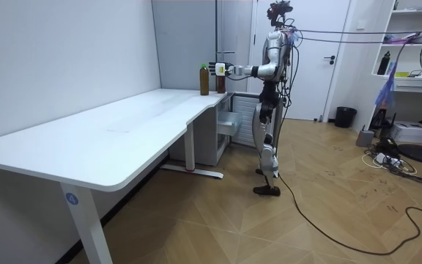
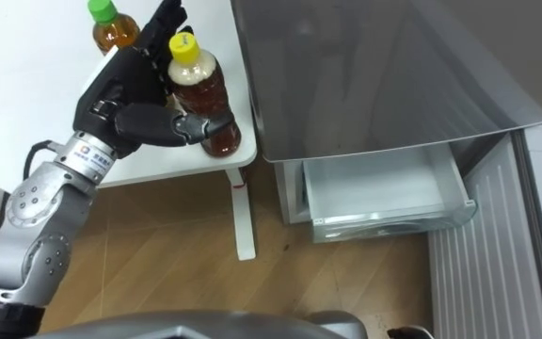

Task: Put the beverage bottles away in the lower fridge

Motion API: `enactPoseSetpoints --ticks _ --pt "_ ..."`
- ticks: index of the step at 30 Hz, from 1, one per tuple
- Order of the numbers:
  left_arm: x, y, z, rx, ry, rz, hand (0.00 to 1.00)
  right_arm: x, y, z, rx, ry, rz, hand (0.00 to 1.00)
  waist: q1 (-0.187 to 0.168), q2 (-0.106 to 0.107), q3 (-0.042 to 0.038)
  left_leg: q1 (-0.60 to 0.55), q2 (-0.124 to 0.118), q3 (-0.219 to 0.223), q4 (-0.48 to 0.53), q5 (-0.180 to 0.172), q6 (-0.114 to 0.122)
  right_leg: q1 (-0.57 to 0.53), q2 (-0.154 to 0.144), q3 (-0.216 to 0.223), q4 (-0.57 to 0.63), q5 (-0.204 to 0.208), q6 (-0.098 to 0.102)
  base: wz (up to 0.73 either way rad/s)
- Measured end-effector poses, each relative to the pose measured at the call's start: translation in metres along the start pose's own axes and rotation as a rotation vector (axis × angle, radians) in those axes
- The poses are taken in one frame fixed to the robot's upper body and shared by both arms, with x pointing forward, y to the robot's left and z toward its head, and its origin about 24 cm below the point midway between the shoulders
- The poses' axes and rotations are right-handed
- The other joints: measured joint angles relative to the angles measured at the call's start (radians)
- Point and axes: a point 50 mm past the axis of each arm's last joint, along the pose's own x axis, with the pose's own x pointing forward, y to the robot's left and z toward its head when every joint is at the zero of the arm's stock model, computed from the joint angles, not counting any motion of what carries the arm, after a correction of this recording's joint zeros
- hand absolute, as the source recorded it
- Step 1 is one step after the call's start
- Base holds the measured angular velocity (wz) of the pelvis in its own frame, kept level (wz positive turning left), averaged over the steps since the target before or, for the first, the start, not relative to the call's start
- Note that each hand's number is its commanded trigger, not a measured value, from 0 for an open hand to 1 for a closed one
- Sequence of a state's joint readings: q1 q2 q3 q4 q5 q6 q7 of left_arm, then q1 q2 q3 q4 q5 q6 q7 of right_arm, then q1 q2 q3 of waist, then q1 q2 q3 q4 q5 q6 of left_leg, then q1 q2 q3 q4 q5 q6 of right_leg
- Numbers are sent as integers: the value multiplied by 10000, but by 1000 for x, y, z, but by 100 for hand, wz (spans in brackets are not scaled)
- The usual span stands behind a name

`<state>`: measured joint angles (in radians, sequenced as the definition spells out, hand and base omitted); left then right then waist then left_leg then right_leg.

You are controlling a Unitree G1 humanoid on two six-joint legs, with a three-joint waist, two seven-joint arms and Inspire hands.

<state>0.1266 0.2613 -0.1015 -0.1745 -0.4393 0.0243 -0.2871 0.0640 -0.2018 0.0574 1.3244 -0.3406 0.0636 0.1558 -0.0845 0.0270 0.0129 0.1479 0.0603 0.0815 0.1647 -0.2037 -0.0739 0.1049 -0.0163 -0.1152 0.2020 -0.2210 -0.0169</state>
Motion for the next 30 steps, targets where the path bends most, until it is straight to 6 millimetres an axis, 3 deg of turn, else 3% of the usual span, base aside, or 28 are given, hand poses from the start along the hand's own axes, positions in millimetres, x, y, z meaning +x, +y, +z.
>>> enactPoseSetpoints --ticks 15,22,30 --pt "0 -1 -1 218 98 -29 100 0 0 1 -108 -62 59 0 -21 5 -2 -29 -1 3 1 0 0 -9 -1 -11 -21 0 1 0" --pt "0 -6 -17 791 1064 -292 100 0 -1 2 -137 -88 53 0 -25 10 -6 -66 -2 2 4 0 0 -42 0 -14 -25 0 0 0" --pt "0 -5 -17 830 1062 -293 100 0 -1 4 -150 -162 55 0 -23 -11 1 -124 -1 1 5 0 0 -99 1 -16 -21 0 0 0"
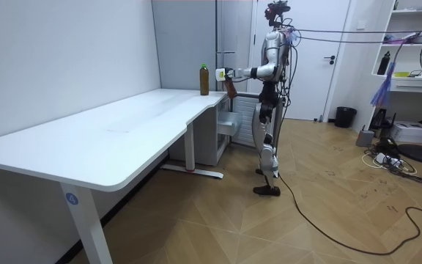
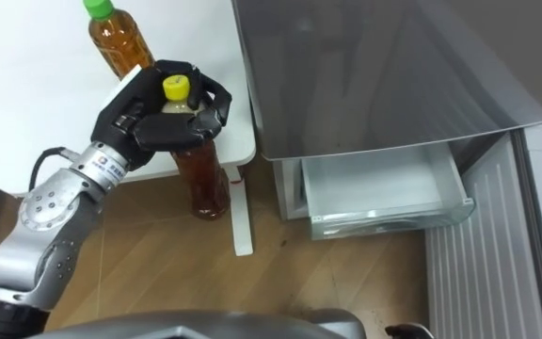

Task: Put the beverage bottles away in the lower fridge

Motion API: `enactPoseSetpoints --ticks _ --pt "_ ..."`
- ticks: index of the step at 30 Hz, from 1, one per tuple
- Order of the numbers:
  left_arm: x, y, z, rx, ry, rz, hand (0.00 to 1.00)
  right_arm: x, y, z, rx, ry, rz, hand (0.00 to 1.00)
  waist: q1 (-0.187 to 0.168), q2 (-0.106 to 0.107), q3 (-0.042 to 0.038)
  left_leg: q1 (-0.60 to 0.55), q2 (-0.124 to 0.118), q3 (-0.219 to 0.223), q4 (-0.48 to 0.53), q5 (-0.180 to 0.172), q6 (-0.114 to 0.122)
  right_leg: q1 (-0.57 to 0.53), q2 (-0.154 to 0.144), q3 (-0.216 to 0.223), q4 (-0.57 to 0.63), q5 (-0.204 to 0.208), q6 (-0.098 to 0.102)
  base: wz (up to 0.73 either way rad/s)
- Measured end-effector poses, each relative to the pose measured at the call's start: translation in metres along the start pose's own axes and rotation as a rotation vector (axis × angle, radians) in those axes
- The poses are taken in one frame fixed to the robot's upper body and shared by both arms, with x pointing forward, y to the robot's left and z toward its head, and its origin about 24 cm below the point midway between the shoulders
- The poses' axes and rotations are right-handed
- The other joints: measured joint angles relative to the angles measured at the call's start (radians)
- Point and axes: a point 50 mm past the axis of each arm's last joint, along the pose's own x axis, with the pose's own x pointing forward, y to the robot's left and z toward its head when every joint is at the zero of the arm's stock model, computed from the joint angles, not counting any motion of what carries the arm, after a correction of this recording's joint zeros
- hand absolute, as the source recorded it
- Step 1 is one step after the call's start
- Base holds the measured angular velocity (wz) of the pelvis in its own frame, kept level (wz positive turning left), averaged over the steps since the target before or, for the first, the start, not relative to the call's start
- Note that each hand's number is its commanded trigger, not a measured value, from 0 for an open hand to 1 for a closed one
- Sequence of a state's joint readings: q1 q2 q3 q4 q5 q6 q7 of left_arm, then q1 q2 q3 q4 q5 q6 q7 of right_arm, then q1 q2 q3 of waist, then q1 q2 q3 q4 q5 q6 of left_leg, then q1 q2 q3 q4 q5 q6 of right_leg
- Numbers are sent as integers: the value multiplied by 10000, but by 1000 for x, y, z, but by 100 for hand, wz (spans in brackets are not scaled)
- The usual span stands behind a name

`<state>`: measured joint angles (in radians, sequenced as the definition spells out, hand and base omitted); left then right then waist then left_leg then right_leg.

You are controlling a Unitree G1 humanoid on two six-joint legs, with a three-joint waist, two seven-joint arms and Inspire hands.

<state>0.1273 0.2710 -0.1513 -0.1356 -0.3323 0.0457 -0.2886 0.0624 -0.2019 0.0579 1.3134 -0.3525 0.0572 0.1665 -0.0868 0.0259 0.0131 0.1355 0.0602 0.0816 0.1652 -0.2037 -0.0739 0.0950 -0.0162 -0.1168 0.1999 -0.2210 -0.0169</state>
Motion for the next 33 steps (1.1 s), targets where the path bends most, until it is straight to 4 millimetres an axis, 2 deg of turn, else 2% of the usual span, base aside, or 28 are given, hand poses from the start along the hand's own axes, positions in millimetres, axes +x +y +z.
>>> enactPoseSetpoints --ticks 23,27,31,33 --pt "4 -1 6 -289 -333 -374 100 0 -4 13 341 -574 -227 0 38 -32 -26 -29 4 -12 3 0 0 40 -6 -59 41 1 -1 0" --pt "8 -7 8 -1380 -818 -415 100 -1 -8 24 -107 -896 -435 0 129 -62 -5 -55 10 12 0 0 1 -81 -7 -45 140 1 -2 -1" --pt "11 -9 12 -1683 -1091 -506 100 -4 -14 39 -463 -1498 -870 0 239 -117 39 -67 21 84 2 0 1 -150 3 61 209 4 -6 -9" --pt "12 -9 12 -2038 -1243 -553 100 -7 -19 52 -626 -2070 -1169 0 356 -129 46 -47 22 177 5 0 1 -217 -2 112 212 6 -4 -10"
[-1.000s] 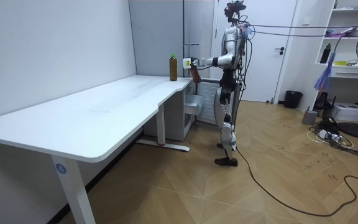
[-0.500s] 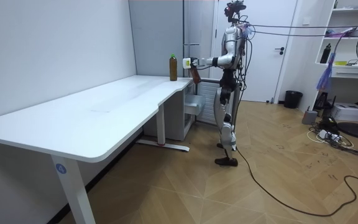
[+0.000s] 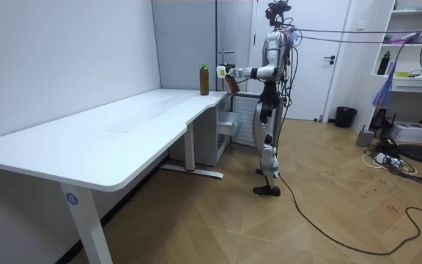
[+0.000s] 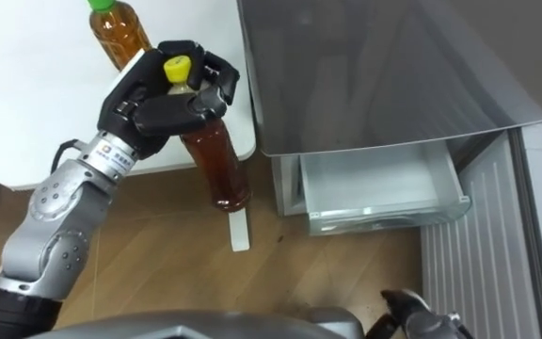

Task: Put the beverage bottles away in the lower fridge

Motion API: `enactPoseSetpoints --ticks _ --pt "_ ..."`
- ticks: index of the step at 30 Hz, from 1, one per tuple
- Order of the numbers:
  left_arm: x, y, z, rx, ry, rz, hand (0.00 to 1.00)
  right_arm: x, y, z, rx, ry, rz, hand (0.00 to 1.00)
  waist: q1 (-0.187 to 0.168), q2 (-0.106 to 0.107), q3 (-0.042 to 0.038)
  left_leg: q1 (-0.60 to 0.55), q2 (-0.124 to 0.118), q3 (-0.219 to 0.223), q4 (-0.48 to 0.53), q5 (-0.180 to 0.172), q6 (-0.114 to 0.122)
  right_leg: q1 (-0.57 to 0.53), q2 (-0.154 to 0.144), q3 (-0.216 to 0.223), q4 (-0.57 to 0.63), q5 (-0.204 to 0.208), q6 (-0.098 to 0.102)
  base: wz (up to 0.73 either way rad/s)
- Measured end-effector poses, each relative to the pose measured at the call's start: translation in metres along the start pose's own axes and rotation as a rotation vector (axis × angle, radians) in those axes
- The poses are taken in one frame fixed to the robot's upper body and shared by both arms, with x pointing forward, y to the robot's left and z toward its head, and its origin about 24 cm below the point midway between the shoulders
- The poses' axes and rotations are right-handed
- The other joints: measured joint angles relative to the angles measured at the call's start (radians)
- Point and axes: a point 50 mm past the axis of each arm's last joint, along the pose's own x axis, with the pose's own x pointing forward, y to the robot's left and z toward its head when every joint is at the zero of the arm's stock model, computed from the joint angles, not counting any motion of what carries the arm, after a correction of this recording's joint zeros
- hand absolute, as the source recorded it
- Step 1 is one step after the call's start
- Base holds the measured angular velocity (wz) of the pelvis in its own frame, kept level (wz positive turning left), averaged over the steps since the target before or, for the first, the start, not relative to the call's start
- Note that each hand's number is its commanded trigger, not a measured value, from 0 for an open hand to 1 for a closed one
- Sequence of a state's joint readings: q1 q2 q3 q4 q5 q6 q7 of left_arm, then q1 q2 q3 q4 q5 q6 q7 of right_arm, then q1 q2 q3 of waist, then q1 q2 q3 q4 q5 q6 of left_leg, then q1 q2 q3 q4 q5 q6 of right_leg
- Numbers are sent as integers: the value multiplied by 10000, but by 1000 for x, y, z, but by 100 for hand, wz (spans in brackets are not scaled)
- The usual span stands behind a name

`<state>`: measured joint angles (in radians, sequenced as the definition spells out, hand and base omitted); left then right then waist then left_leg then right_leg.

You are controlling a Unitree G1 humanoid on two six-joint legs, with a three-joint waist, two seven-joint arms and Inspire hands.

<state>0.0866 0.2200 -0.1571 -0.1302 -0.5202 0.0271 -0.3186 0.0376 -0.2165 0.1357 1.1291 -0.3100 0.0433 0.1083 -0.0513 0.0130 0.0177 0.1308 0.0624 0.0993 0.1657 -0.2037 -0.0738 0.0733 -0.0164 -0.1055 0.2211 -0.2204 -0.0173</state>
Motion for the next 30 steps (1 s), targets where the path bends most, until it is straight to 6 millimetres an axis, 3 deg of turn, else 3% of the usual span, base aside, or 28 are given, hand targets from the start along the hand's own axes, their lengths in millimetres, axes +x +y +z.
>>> enactPoseSetpoints --ticks 4,7,8,12,18,30 --pt "0 0 -4 -110 60 29 100 -1 -7 17 -147 -731 -247 0 243 0 -2 -8 0 6 1 0 0 -36 9 21 0 2 3 -2" --pt "-2 4 -12 -202 379 208 100 -10 -13 65 81 -2932 -221 0 325 30 -27 37 13 6 1 0 0 -28 28 72 -5 12 -9 -10" --pt "-2 4 -13 -230 417 230 100 -12 -13 73 199 -3347 -135 0 322 30 -29 47 18 5 1 0 0 -11 29 47 -9 13 -9 0" --pt "-4 5 -17 -243 621 159 100 -26 12 114 627 -5346 1621 0 315 28 -33 165 65 -43 -24 -1 -1 220 31 -195 -20 18 -18 7" --pt "-4 5 -17 -229 614 82 100 -40 32 134 220 -6446 3803 0 320 10 -24 198 96 -55 -26 -3 -2 326 14 -357 -37 18 -17 6" --pt "-6 3 -20 275 885 -198 100 -70 32 157 -497 -8229 5757 0 368 -73 19 214 110 -35 -25 -5 -1 298 34 -352 -29 19 -19 0"
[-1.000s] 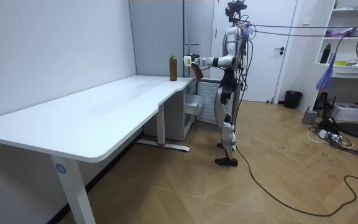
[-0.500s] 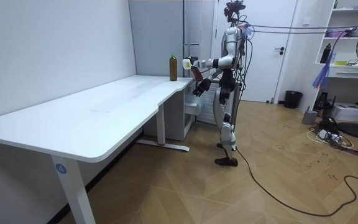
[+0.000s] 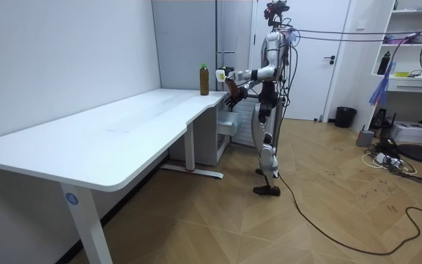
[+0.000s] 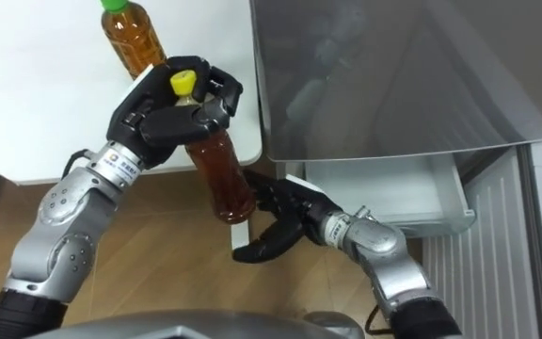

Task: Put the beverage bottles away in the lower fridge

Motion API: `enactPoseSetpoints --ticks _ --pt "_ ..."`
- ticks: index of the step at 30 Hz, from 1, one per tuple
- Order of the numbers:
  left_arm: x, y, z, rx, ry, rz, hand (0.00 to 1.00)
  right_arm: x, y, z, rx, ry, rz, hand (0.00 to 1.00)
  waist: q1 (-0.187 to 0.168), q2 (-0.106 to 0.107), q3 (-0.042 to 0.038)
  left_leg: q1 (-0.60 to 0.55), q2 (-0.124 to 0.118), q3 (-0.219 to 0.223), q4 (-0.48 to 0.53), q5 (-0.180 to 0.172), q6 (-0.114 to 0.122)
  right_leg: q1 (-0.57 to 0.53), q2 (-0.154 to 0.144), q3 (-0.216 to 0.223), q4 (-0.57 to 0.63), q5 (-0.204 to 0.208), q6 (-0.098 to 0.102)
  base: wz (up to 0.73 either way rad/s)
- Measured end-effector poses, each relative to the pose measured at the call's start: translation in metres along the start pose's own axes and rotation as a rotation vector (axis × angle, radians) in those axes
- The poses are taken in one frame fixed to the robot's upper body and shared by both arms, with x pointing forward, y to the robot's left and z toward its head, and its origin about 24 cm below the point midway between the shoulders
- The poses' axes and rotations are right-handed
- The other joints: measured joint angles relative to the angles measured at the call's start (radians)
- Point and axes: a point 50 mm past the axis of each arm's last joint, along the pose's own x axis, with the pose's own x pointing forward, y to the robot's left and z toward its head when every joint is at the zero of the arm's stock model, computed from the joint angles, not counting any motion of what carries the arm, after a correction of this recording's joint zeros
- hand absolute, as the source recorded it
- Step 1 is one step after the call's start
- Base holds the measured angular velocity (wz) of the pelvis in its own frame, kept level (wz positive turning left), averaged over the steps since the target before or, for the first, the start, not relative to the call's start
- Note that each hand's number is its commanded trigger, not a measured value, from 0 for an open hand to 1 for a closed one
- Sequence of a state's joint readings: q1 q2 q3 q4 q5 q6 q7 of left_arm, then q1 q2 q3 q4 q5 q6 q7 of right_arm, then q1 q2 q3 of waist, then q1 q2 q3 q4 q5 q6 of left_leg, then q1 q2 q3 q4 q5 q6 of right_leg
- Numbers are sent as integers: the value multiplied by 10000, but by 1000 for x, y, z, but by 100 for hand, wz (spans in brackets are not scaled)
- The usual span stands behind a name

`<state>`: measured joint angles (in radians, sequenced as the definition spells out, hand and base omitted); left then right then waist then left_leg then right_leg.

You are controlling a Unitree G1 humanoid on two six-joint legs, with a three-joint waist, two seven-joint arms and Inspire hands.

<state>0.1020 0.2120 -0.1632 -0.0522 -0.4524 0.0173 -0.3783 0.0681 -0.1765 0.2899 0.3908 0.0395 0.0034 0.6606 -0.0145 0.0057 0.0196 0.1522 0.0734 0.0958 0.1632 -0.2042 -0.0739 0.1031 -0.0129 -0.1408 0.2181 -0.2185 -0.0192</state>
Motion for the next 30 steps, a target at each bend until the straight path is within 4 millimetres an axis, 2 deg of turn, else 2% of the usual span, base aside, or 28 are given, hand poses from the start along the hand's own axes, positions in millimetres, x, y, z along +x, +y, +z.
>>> enactPoseSetpoints --ticks 5,14,19,30 --pt "-3 -3 -4 11 195 -238 100 -6 -1 7 -329 -131 697 0 110 -2 2 -13 -12 5 17 -11 19 -27 -2 5 23 9 -16 0" --pt "0 -14 -10 -52 444 -770 100 -10 0 12 148 -502 1651 0 468 -45 -24 -232 -6 -26 205 -11 20 -209 -25 -109 44 26 -44 2" --pt "0 -18 -14 -28 654 -1024 100 -10 1 17 590 -1027 1854 0 497 -102 -59 -243 9 -35 235 -11 19 -159 -34 -171 35 35 -57 4" --pt "-2 -19 -18 332 1030 -1352 100 -9 5 20 1160 -1396 2161 0 486 -250 -29 -308 17 -33 208 -11 19 -186 -26 -147 41 40 -65 0"
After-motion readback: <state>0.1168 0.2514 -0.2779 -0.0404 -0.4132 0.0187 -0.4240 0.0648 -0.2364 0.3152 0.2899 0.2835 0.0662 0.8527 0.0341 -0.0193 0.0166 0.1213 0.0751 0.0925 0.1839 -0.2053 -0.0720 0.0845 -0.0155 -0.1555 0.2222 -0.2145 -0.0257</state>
